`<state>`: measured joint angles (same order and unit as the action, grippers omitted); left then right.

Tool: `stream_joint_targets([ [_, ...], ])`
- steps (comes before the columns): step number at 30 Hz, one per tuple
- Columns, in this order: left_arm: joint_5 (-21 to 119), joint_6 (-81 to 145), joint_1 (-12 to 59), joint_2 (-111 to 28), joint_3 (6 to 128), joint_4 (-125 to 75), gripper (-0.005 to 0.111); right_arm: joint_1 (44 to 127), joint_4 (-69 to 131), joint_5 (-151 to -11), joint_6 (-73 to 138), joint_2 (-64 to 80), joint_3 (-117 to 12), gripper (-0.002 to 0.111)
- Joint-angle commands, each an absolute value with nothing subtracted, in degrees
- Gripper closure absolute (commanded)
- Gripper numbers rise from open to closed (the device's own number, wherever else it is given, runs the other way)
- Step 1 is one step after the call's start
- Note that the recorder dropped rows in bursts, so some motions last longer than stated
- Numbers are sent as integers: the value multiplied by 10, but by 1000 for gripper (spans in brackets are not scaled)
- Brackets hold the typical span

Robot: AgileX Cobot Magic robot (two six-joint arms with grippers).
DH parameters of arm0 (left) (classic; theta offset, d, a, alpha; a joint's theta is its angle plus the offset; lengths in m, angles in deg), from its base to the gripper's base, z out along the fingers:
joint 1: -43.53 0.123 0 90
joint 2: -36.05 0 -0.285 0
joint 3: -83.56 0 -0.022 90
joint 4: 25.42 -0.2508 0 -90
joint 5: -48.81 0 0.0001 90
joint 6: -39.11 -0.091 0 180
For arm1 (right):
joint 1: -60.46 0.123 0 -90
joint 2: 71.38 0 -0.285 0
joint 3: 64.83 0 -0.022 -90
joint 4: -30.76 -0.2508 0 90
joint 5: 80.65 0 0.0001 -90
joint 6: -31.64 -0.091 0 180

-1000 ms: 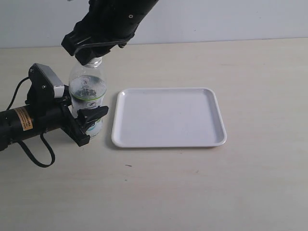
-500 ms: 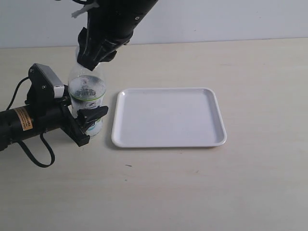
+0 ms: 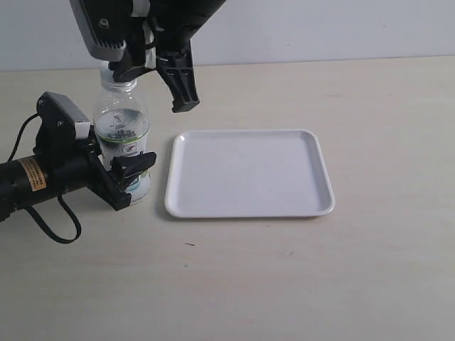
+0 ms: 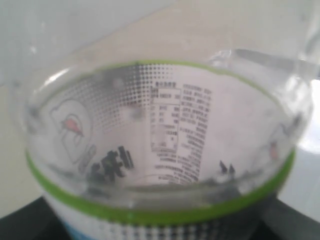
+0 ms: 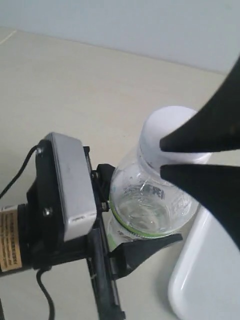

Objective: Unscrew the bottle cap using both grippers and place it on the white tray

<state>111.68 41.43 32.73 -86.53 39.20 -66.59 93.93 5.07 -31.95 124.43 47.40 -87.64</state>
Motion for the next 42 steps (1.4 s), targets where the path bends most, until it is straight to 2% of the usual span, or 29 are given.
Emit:
stream_joint_targets([
  [1,1149,406,326,-863,397,-683,107,938,43,-340,1393,476,-876,108],
  [12,1149,406,326,-863,397,-683,107,938,42,-331,1415,476,-876,106],
  [13,1149,406,326,-863,397,-683,107,938,42,-329,1406,476,-876,102],
  [15,1149,406,326,-863,397,-683,107,938,42,-321,1358,476,-876,83],
  [16,1149,406,326,-863,397,-683,107,938,42,-321,1314,475,-876,68],
  [18,1149,406,326,-863,397,-683,107,938,42,-321,1240,467,-876,50],
  [20,1149,406,326,-863,397,-683,107,938,42,-321,1147,455,-876,43],
  [26,1149,406,326,-863,397,-683,107,938,46,-324,759,442,-876,42],
  [29,1149,406,326,-863,397,-683,107,938,47,-324,638,454,-876,42],
  [42,1149,409,326,-863,397,-685,107,938,64,-325,594,472,-876,42],
])
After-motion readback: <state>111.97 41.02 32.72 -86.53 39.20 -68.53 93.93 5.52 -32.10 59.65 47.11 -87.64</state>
